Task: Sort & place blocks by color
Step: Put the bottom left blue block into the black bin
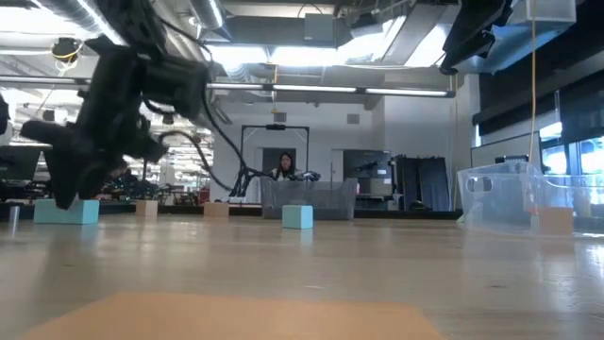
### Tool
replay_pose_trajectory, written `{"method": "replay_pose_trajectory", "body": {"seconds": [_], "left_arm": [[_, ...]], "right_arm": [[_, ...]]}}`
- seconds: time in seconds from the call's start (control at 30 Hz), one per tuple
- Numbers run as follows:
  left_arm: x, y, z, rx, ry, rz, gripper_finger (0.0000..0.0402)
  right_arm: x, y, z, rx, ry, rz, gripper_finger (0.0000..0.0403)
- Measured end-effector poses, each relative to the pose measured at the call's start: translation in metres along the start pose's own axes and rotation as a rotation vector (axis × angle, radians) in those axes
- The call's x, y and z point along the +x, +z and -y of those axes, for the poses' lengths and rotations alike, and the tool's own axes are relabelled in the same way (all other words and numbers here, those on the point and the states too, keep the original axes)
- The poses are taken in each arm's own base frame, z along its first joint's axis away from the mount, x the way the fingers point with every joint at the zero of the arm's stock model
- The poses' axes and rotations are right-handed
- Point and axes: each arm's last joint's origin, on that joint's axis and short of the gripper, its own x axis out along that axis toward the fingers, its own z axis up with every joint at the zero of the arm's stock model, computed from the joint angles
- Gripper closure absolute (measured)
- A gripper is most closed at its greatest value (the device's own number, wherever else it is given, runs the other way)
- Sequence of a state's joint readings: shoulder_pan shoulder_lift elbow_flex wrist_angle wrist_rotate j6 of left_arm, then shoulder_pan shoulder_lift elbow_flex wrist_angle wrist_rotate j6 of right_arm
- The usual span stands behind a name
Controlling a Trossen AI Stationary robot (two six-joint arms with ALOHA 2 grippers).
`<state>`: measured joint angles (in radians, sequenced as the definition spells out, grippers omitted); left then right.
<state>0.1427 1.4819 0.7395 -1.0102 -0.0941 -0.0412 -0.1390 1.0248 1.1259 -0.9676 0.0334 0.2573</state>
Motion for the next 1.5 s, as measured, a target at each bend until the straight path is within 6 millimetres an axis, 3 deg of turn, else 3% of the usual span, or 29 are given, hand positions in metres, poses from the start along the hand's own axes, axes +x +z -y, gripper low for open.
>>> {"method": "replay_pose_trajectory", "body": {"seconds": [0.43,0.53,0.63,0.73,0.93,1.1,1.27,1.5], "left_arm": [[0.028,0.015,0.003,0.067,-0.015,-0.135,0.0198],[0.027,0.017,0.003,0.066,-0.017,-0.128,0.0223],[0.021,0.024,0.003,0.06,-0.022,-0.1,0.0276],[0.014,0.032,0.002,0.054,-0.014,-0.068,0.0281],[-0.013,0.054,-0.003,0.024,-0.015,0.055,0.0281],[-0.048,0.075,-0.019,-0.032,-0.017,0.191,0.0281],[-0.097,0.092,-0.048,-0.092,0.053,0.338,0.0281],[-0.162,0.106,-0.103,-0.186,0.105,0.545,0.0281]], "right_arm": [[0.0,0.0,0.0,0.002,-0.001,0.001,0.0202],[0.0,0.0,0.0,0.003,-0.001,0.001,0.0202],[0.0,0.0,0.0,0.003,-0.002,0.002,0.0202],[0.0,0.0,0.0,0.003,-0.002,0.002,0.0202],[0.0,0.0,0.0,0.001,-0.001,0.002,0.0202],[0.0,0.0,0.0,0.0,-0.001,0.003,0.0202],[0.0,0.0,0.0,0.0,-0.001,0.003,0.0202],[0.0,0.0,0.0,0.0,-0.001,0.003,0.0202]]}}
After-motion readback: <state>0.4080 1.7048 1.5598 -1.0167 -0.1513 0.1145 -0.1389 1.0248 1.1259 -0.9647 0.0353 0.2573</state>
